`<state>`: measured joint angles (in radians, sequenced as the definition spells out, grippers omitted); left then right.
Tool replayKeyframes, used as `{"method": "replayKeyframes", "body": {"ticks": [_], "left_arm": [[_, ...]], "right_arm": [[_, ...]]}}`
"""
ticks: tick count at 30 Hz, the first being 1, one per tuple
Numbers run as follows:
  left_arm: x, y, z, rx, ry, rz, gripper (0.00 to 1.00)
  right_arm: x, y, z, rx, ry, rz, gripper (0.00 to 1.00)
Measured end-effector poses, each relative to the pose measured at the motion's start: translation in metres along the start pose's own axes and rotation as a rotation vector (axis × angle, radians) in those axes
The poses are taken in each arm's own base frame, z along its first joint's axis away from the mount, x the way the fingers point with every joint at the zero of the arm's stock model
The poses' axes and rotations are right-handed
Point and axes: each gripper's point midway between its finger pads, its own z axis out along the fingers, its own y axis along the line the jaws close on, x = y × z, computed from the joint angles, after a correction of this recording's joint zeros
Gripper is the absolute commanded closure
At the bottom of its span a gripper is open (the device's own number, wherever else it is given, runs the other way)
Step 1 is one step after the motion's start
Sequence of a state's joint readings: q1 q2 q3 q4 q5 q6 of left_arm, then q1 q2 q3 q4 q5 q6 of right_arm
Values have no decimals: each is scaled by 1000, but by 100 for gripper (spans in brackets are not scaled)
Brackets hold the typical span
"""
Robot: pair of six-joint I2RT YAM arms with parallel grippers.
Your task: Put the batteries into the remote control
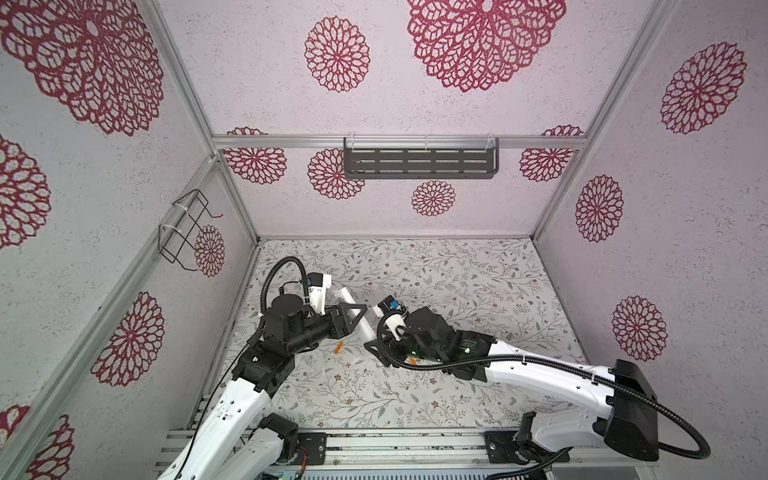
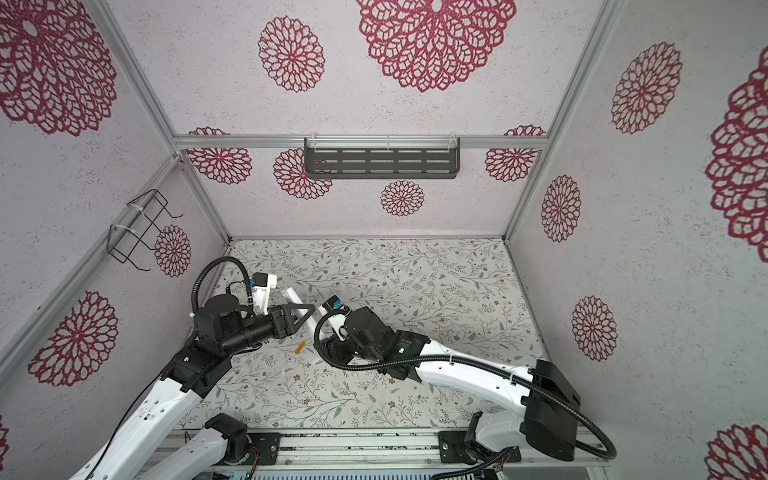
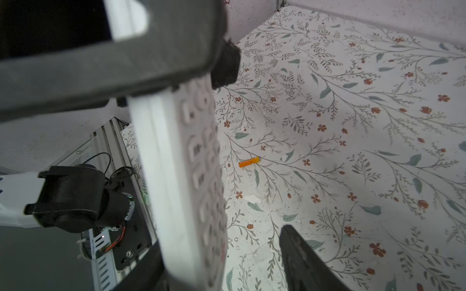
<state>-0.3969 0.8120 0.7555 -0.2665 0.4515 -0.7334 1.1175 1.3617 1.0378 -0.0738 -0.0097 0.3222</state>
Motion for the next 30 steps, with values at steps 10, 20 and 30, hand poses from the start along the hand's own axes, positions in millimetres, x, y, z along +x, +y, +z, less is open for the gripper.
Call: {"method": "replayKeyframes", "body": {"ticks": [10,20,30], "left_arm": [[2,-1,1,10,8,3,39],[5,-28,2,157,44,99,3],[-1,-25,19,189,20,129,3]], "right_arm": [[-3,11,0,-54,16,5,64],[-26,-24,-39,-168,-25,210,70],[-17,-32,-54,-241,-10,261,72]]}}
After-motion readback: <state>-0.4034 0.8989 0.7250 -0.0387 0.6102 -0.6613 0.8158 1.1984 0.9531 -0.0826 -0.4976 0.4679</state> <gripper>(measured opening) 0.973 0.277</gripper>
